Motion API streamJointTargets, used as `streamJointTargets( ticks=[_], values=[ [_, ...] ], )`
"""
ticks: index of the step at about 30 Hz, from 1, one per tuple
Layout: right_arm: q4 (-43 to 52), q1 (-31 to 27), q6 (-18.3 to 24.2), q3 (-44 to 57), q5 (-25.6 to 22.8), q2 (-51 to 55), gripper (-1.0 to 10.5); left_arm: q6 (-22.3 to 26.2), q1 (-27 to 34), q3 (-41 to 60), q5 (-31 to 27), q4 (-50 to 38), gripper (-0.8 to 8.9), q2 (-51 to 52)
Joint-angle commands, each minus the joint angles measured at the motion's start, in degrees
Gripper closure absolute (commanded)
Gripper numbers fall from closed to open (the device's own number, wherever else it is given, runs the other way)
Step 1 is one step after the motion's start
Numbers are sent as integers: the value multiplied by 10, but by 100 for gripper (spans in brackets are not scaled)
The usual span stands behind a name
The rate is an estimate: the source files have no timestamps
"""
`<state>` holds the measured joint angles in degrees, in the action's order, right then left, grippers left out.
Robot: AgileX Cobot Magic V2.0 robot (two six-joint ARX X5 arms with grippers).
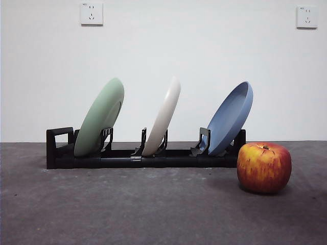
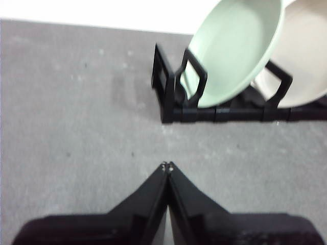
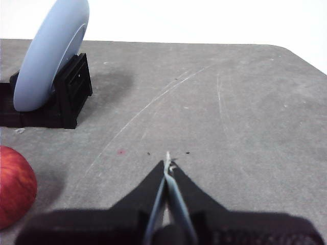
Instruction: Take the green plate from the plate rack,put the plate on the table,take the apple from the table,put the apple in the plate
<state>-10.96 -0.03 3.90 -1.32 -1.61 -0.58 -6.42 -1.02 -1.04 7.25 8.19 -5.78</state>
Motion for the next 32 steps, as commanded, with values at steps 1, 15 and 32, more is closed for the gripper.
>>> streamJointTargets(
  ticks=[1,15,32],
  values=[
    [4,0,-4,4,4,1,945,4,2,4,3,-9,817,0],
    [41,0,-338,-44,102,-2,957,-115,2,-70,38,-41,819,-12],
    [-119,0,-270,-533,267,-326,957,-84,2,-494,188,170,818,-290]
  ],
)
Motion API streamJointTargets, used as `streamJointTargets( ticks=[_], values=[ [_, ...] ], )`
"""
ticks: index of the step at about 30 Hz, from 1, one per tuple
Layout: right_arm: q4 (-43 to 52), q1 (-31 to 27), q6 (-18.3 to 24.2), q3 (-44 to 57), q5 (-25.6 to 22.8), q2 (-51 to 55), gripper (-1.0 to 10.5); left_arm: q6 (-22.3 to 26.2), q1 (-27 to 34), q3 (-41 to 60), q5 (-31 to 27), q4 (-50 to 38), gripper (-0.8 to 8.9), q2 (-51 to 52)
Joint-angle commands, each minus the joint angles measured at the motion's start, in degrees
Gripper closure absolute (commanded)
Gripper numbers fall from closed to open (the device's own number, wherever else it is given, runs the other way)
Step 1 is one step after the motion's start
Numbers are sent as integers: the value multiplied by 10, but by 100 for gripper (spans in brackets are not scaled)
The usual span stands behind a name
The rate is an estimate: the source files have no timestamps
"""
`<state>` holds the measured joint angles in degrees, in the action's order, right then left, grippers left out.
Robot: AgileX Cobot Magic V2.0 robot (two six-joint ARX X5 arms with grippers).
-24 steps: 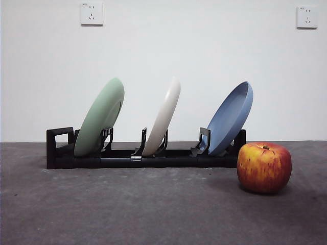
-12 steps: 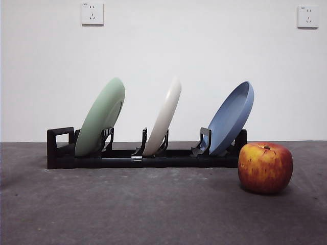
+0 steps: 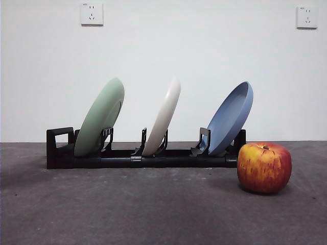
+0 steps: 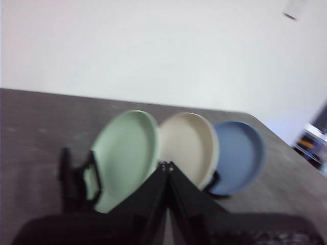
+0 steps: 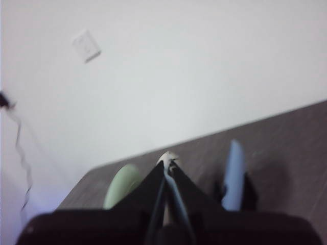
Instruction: Take the green plate from the plate rack,put the plate on the table,take the apple from the table,put the apple in the plate
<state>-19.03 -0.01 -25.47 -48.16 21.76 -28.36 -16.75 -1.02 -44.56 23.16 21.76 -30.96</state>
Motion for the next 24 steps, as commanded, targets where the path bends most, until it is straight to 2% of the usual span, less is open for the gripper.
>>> streamJointTargets(
  ticks=[1,4,6,11,14,16,18,20,21,24],
  values=[
    [-64,0,35,-100,60,-76,956,26,2,-92,43,59,818,-61],
    [-137,0,68,-201,132,-151,948,55,2,-190,74,138,818,-126],
    [-189,1,96,-263,155,-198,948,81,2,-251,75,189,818,-168],
    [-309,30,162,-408,152,-302,932,132,0,-388,73,298,818,-271],
    [-357,60,180,-471,124,-353,790,149,-7,-448,73,345,810,-325],
    [-381,80,183,-502,96,-381,657,155,-14,-477,73,362,723,-356],
    [-398,103,189,-528,72,-409,492,155,-25,-499,73,373,508,-385],
    [-407,126,199,-544,51,-431,358,153,-37,-513,73,375,337,-409],
    [-409,138,202,-549,38,-442,323,153,-44,-517,73,375,310,-421],
    [-410,169,212,-555,8,-466,313,153,-66,-524,69,374,310,-453]
  ],
)
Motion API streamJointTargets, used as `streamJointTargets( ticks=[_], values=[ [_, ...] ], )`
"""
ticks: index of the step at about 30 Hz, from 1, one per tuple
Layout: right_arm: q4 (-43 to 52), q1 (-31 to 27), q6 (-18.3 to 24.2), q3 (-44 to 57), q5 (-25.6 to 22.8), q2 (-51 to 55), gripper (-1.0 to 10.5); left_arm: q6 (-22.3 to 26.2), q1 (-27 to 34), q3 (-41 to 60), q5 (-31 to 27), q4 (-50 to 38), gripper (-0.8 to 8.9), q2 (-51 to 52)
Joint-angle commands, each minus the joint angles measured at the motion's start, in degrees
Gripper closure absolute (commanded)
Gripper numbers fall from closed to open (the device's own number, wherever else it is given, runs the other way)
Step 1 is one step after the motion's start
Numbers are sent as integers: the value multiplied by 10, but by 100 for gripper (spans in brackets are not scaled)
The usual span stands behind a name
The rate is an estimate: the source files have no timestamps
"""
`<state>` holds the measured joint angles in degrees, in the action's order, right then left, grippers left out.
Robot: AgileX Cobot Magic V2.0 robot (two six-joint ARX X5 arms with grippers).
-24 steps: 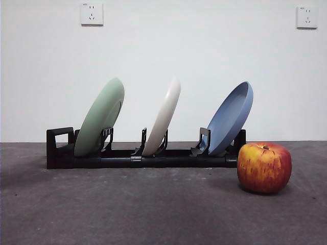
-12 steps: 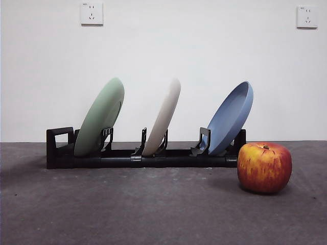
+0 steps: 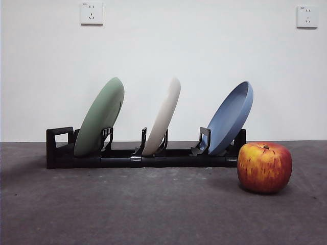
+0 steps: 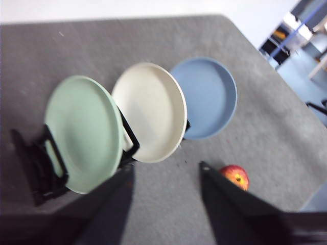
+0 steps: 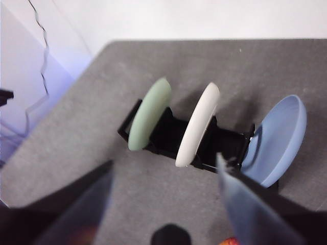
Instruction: Take the green plate from the plate rack,put the plate on the table,take the apple from the table,put the apple in the plate
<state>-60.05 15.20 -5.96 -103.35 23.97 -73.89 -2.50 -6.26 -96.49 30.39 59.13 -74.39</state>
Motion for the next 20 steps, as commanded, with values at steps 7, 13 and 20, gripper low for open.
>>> streamJointTargets(
  ticks=[7,13,20],
  values=[
    [0,67,16,-3,-68,-54,317,8,-65,-44,-110,-8,311,-109],
    [0,98,15,-3,-101,-83,317,8,-92,-145,-180,-5,311,-222],
    [0,107,15,-3,-135,-91,317,8,-107,-233,-219,9,311,-355]
  ],
)
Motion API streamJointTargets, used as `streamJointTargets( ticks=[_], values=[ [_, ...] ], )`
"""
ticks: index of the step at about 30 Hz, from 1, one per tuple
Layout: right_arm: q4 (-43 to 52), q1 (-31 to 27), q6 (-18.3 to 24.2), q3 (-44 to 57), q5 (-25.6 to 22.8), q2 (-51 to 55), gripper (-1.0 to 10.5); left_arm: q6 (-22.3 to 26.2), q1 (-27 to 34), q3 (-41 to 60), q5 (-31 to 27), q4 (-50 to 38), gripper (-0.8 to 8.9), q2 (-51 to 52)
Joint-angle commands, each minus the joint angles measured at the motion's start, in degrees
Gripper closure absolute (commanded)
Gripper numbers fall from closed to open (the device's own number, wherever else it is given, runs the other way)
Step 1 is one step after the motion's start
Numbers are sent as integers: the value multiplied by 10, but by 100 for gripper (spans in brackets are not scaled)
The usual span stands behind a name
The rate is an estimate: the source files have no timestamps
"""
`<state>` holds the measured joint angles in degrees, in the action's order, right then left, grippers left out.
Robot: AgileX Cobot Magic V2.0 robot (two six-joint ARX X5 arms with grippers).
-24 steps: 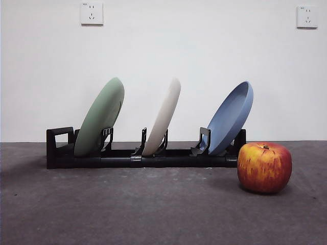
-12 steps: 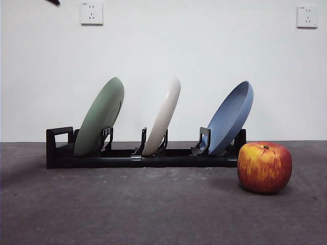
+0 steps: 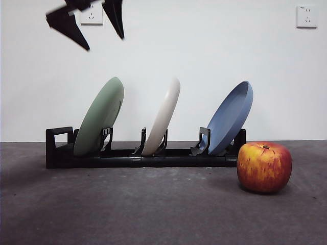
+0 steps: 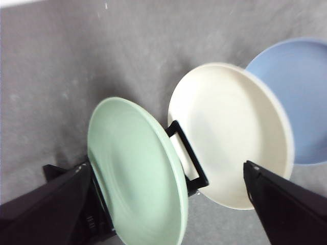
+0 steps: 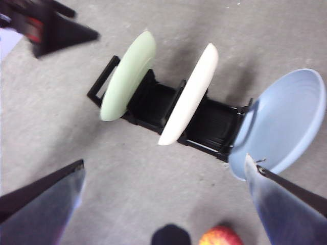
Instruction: Take the green plate from the plate rack,put the plate on the table,take the apple from the table,put the apple in the plate
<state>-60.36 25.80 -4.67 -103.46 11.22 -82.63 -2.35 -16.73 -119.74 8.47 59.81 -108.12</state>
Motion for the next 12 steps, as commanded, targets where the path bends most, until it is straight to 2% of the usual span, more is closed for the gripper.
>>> streamJointTargets(
  ticks=[1,12],
  values=[
    [3,1,2,-2,-12,-4,317,7,-2,0,0,5,311,-30],
    [3,1,2,-2,-16,-4,317,12,-5,0,5,26,312,-79]
  ],
)
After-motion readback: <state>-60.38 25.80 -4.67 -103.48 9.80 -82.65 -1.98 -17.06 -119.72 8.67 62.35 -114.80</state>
